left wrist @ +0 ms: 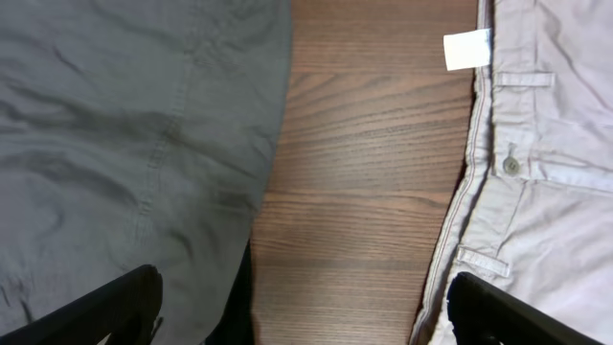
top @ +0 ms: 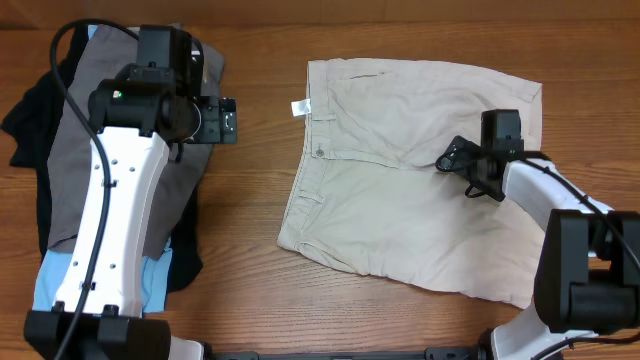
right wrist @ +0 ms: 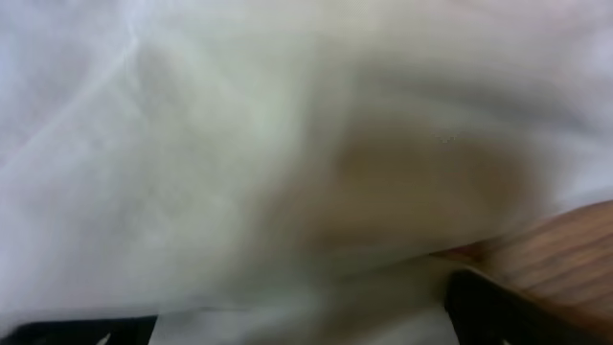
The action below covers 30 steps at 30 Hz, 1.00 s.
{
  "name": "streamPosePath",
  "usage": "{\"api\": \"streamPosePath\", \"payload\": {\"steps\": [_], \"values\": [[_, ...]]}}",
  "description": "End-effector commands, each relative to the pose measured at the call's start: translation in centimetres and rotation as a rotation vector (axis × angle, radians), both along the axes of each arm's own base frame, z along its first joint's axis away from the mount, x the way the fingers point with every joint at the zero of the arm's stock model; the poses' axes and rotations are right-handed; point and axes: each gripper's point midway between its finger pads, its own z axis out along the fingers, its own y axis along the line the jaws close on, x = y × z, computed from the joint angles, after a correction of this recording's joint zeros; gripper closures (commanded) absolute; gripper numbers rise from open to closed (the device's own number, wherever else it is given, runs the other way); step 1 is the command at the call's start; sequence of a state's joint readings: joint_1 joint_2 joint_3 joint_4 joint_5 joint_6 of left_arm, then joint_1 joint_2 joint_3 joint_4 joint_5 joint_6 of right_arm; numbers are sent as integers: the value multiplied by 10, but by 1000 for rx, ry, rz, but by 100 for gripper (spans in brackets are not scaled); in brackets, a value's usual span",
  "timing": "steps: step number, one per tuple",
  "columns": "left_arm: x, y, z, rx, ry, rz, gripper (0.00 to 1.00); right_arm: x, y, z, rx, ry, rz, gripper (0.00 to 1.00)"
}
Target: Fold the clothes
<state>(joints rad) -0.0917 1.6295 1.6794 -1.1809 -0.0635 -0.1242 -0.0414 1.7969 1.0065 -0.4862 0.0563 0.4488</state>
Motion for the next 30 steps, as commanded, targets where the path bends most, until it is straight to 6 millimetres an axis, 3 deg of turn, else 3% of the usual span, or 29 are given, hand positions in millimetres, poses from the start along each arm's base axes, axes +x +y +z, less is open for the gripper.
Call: {"api": "streamPosePath", "payload": {"steps": [1, 5, 8, 11, 18, 21, 25, 27, 30], "values": [[0, -3, -14, -6, 45, -22, 9, 3, 6, 20, 53, 85, 40, 0], [-3, -4, -11, -14, 43, -25, 9, 4, 10, 83, 83, 152, 44, 0], [-15, -9, -14, -42, 91, -39, 7, -5, 18, 143, 126, 161, 47, 0], [-30, -18, -18, -89, 152, -60, 7, -21, 19, 182, 131, 139, 27, 0], [-62, -45, -16, -129, 240, -55, 9, -98, 24, 239, 166, 138, -76, 0], [-81, -73, -12, -133, 266, -66, 8, -138, 19, 267, 153, 63, -172, 0], [-95, -101, -20, -100, 285, -96, 8, -178, 19, 276, 186, -25, -276, 2], [-102, -113, -39, -74, 300, -68, 10, -202, 18, 262, 194, -20, -342, 6], [-113, -132, -78, -110, 336, 8, 24, -225, 17, 230, 205, 46, -445, 12]]}}
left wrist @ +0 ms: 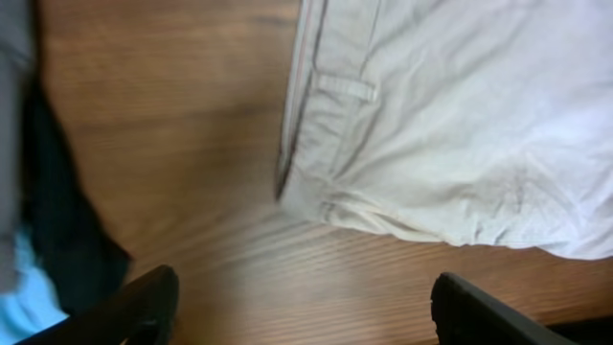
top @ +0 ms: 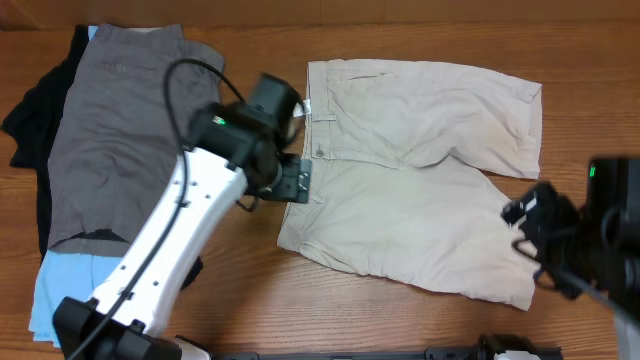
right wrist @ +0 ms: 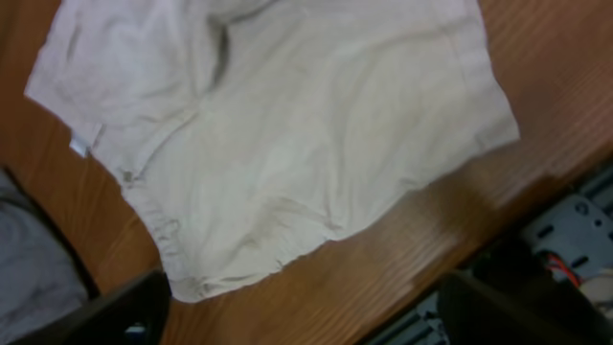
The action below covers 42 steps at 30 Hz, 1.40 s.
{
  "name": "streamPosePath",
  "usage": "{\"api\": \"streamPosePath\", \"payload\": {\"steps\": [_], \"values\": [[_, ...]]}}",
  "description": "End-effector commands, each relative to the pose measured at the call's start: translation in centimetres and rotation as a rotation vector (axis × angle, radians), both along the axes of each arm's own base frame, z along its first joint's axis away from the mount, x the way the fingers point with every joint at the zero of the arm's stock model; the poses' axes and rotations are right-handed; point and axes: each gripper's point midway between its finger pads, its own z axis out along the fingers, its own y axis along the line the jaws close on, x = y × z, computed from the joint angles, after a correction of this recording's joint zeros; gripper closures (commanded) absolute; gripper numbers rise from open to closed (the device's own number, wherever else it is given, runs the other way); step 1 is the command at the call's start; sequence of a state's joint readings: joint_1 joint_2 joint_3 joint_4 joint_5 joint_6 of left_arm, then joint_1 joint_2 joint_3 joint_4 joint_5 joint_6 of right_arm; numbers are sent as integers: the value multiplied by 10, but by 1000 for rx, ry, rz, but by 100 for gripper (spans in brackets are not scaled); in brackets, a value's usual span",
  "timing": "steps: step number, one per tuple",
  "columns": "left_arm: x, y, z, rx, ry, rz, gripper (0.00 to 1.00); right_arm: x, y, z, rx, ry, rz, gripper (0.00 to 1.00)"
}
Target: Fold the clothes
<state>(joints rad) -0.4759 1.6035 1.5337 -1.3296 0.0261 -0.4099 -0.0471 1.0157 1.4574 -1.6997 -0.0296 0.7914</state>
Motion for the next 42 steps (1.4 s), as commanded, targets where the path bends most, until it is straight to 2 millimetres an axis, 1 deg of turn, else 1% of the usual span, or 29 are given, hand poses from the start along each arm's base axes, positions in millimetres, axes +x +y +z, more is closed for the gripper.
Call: {"api": "streamPosePath", "payload": {"steps": [1, 2, 4, 5, 6, 7, 10, 12, 14, 16, 19, 22, 25, 28, 30, 31, 33, 36, 39, 41, 42], "values": [[-16, -9, -38, -5, 56, 169, 27, -19, -5, -43, 31, 116, -178, 13], [-20, -15, -54, -22, 73, 211, 31, -24, -5, -58, 45, 156, -228, 17], [-23, -18, -78, -46, 90, 303, 30, -31, -5, -85, 62, 230, -329, 18], [-27, -14, -92, -46, 105, 414, 29, -37, -8, -101, 60, 276, -414, 16], [-30, -13, -100, -51, 117, 487, 28, -43, -11, -110, 49, 310, -480, 12], [-35, -10, -114, -58, 139, 628, 26, -50, -14, -124, 32, 355, -571, 9], [-47, -5, -139, -60, 162, 812, 22, -52, -15, -147, 24, 386, -615, 5], [-47, -5, -149, -76, 153, 831, 22, -51, -16, -156, 24, 385, -615, 3], [-46, -6, -156, -95, 142, 829, 23, -50, -16, -161, 24, 384, -615, 0], [-47, -7, -160, -104, 146, 828, 23, -51, -16, -166, 23, 388, -615, 0], [-44, -8, -159, -114, 136, 827, 24, -50, -15, -169, 24, 387, -615, 0], [-31, -9, -158, -135, 80, 828, 29, -48, -16, -169, 26, 382, -615, 0], [-24, -11, -157, -152, 57, 827, 33, -47, -16, -169, 27, 378, -615, 0], [-21, -4, -162, -115, 27, 836, 38, -45, -15, -169, 34, 371, -614, 0], [-23, -7, -167, -114, 53, 832, 45, -43, -13, -169, 49, 368, -611, 0], [-23, -8, -168, -118, 59, 823, 48, -43, -12, -169, 51, 367, -611, 0], [-21, -8, -168, -120, 52, 802, 49, -42, -11, -169, 58, 366, -610, 0], [-16, -5, -170, -110, 34, 729, 50, -42, -10, -169, 65, 368, -608, 0], [-20, -2, -183, -64, 61, 619, 52, -42, -10, -169, 65, 369, -608, 0], [-27, -3, -195, -39, 105, 547, 60, -42, -9, -169, 70, 371, -607, 0], [-31, -2, -202, -23, 127, 527, 68, -42, -8, -169, 75, 372, -606, 0]]}}
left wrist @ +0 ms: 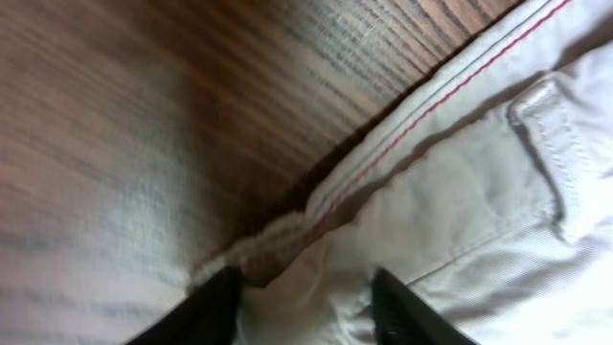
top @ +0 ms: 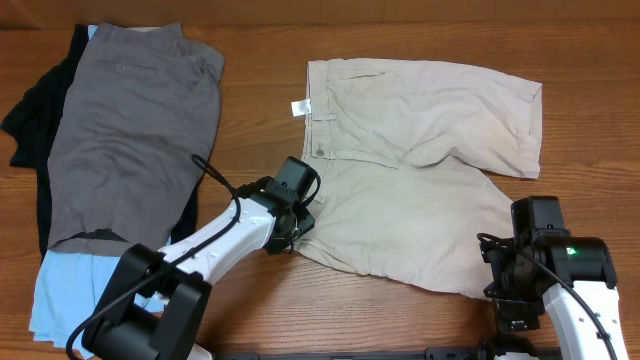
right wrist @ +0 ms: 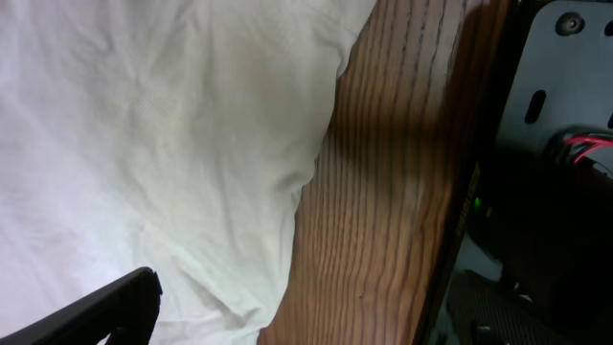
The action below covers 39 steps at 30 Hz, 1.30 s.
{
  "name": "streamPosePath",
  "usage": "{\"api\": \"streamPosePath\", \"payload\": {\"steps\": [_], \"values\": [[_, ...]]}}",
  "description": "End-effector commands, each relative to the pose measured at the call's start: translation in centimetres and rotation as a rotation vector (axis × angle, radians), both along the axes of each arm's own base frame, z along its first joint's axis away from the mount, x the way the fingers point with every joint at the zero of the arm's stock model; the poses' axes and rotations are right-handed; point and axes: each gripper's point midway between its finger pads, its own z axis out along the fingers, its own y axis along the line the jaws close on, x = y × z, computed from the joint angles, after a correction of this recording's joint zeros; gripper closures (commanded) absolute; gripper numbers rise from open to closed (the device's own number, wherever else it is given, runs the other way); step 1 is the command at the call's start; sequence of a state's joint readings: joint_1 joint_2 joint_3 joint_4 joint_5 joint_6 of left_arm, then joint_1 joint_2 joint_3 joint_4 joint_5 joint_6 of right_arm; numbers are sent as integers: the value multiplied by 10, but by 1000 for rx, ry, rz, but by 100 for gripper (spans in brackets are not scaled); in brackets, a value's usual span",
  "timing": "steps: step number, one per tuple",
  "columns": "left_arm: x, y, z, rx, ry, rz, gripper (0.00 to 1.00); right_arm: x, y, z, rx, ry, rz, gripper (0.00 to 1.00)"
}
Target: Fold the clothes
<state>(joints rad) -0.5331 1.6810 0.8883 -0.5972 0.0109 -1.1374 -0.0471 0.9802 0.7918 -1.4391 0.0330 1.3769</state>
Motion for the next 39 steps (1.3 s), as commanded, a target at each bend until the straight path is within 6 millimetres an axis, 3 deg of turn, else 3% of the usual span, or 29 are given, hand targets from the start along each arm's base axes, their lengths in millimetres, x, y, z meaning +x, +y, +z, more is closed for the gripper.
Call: {"api": "streamPosePath", "payload": {"steps": [1, 2, 5, 12, 18, 27, 31, 34, 37, 39], "values": [[-17, 6, -30, 45, 101, -150, 77, -1, 1, -1, 12, 3, -18, 0], [-22, 8, -39, 58, 133, -163, 96, -1, 1, -1, 12, 2, -18, 0], [-19, 17, -44, 65, 147, -140, 96, -1, 1, -1, 13, 3, -18, 0], [43, 55, -25, 14, 37, -17, 96, 0, 4, -3, 26, -2, -17, 0], [78, 81, -14, -6, -48, 71, 96, -4, 9, -28, 56, 59, -11, 1], [91, 86, -11, -15, -96, 90, 96, -18, 36, -53, 146, 240, 70, 1], [91, 87, -11, -6, -97, 93, 96, -30, 57, -61, 192, 313, 163, 1], [90, 88, -11, -5, -93, 92, 96, -41, 62, -73, 192, 335, 169, 2], [88, 88, -12, -1, -86, 82, 96, -42, 60, -90, 185, 307, 168, 7], [86, 88, -12, 1, -79, 81, 96, -34, 60, -98, 179, 262, 172, 22]]}}
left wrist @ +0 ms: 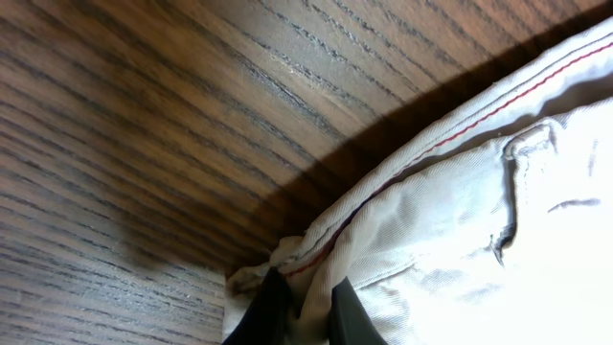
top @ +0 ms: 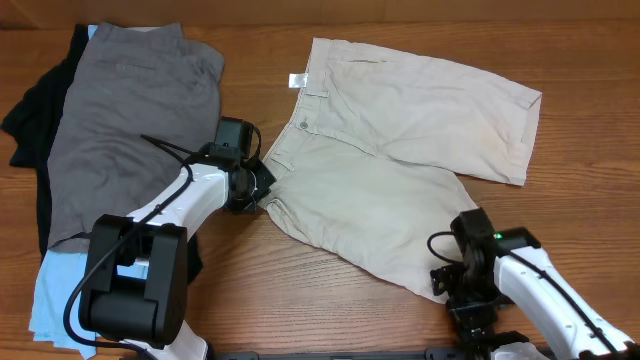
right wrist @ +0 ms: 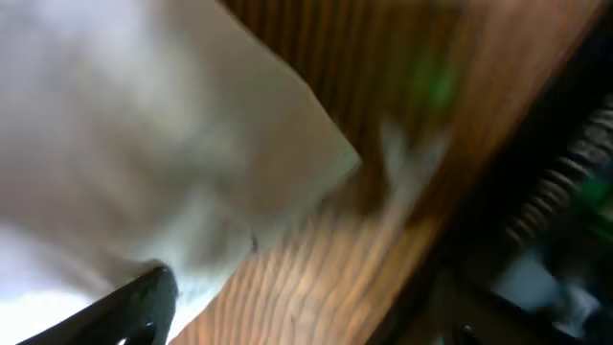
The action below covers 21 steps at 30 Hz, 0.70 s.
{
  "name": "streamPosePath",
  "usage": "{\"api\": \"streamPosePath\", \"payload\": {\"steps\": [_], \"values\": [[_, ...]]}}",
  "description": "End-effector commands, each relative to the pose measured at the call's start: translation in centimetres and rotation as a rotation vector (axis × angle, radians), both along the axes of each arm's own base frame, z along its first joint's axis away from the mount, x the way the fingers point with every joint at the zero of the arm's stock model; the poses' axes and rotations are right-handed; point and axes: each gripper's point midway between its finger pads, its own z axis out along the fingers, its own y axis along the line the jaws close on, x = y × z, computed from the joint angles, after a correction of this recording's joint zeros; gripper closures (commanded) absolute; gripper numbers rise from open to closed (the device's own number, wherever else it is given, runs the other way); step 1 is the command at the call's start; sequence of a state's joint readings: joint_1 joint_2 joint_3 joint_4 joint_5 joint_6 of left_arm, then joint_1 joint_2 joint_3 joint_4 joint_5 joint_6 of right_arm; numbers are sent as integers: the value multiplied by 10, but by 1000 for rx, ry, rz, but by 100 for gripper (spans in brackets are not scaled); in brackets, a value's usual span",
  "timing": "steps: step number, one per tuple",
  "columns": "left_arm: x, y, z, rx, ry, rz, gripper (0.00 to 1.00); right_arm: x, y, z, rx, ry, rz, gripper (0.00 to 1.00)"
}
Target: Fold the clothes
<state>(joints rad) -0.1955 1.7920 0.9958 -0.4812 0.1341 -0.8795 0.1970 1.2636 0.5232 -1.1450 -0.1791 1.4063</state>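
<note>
Beige shorts [top: 400, 200] lie spread and skewed on the wooden table [top: 260, 60], waistband to the left, legs to the right. My left gripper [top: 258, 190] is low at the front waistband corner. The left wrist view shows the left gripper [left wrist: 305, 311] shut on that corner, with the red-stitched waistband of the shorts [left wrist: 498, 240] bunched between its fingers. My right gripper [top: 447, 282] is at the hem corner of the near leg. The right wrist view is blurred: the right gripper [right wrist: 306, 331] is open, and the pale shorts hem [right wrist: 144, 144] is ahead of it.
A pile of clothes lies at the far left: grey shorts [top: 130, 130] on top, a black garment [top: 25, 130] under them, and a light blue piece [top: 55, 290] near the front. The table's front edge [right wrist: 460, 192] is right beside the right gripper.
My left gripper has shut on the waistband corner and sits further left. The shorts have shifted and turned with it. My right gripper has moved left along the near leg's hem.
First my left gripper hung open over the gap beside the pile, and the right was on the shorts' middle. Then both moved toward the shorts' front edge, open. Later they were low at the front corners. Now the left holds the waistband corner and the shorts lie skewed.
</note>
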Motion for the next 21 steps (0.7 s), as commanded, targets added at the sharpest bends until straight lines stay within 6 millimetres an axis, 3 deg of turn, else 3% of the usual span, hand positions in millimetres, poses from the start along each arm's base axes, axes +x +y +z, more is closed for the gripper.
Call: {"api": "streamPosePath", "payload": {"steps": [1, 4, 12, 13, 18, 19, 21], "values": [[-2, 23, -15, 101, 28, 23, 96, 4, -1, -9, -11, -34, -11, 21], [-2, 23, -15, 101, 29, 24, 96, 17, 0, -12, -8, -87, -10, 0], [-3, 23, -15, 102, 33, 23, 96, 39, -22, -17, -152, -183, -58, 1], [-3, 23, -15, 102, 33, 23, 96, 40, -22, -17, -155, -189, -58, 5], [-3, 24, -15, 107, 31, 16, 96, 52, -34, -17, -228, -244, -49, 41], [-2, 25, -15, 113, 29, 18, 96, 56, -38, -17, -249, -261, -46, 60], [-2, 26, -15, 122, 27, 7, 96, 57, -41, -17, -268, -265, -42, 82]]}}
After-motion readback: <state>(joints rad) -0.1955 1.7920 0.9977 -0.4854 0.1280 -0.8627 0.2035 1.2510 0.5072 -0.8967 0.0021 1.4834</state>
